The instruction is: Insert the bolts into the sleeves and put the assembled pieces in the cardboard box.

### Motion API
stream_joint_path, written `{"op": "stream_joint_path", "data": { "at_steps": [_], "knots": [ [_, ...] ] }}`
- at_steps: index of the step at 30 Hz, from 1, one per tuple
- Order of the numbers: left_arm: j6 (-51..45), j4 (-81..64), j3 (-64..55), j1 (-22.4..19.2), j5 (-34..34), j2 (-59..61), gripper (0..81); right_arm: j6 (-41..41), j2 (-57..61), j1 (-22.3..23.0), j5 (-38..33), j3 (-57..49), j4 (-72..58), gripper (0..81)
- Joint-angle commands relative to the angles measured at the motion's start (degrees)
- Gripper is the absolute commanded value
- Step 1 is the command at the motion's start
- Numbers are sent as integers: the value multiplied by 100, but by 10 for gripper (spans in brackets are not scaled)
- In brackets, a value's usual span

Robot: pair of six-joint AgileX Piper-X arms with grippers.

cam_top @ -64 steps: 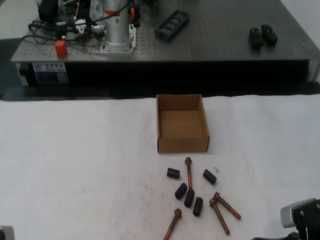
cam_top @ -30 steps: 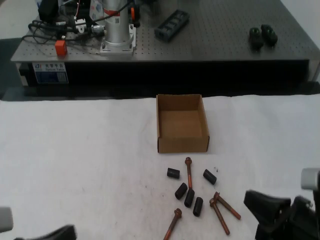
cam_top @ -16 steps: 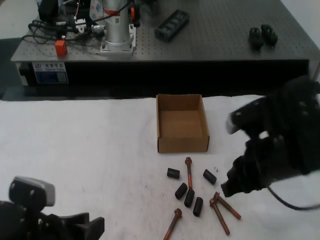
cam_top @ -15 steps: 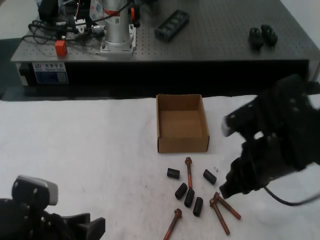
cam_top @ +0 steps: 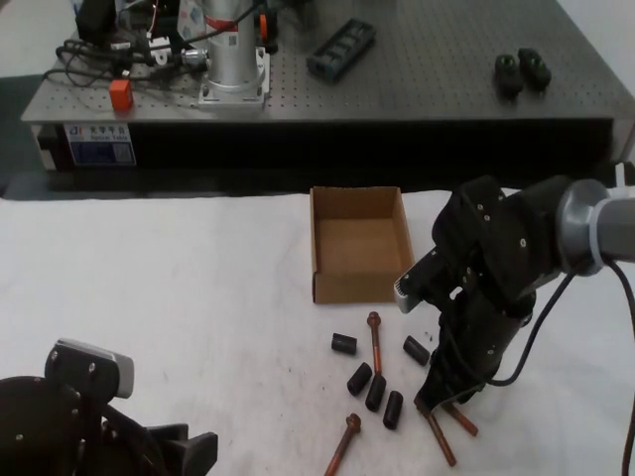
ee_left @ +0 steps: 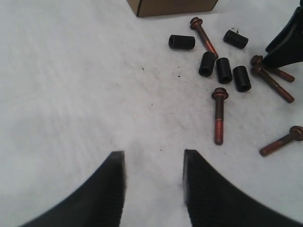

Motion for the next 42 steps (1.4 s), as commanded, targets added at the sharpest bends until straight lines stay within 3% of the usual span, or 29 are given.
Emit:
{"op": "stream_joint_path", "data": {
  "at_steps": [1,12,19,21,23,25,34,42],
  "knots": [
    [43,-66,-71,-24,21,16,293,-106,162,-14,-6,2,21,228],
    [43,-66,-71,-24,142,16,293,-112,195,-1,-525,13,283,228],
    [43,-66,-71,-24,189,16,293,-112,195,-1,-262,13,51,223],
    [103,-66,-83,-24,449,16,293,-112,195,-1,-262,13,21,169],
    [197,-66,-151,-24,622,118,293,-112,195,-1,-206,13,24,46],
    [236,-32,-306,-24,662,329,293,-87,195,-25,-92,13,24,34],
    [1043,491,-2345,-24,876,2704,293,593,-1111,-415,-577,157,243,34],
    [2254,2493,-5479,-24,878,5439,293,949,-3149,-760,-828,1016,704,34]
  ]
}}
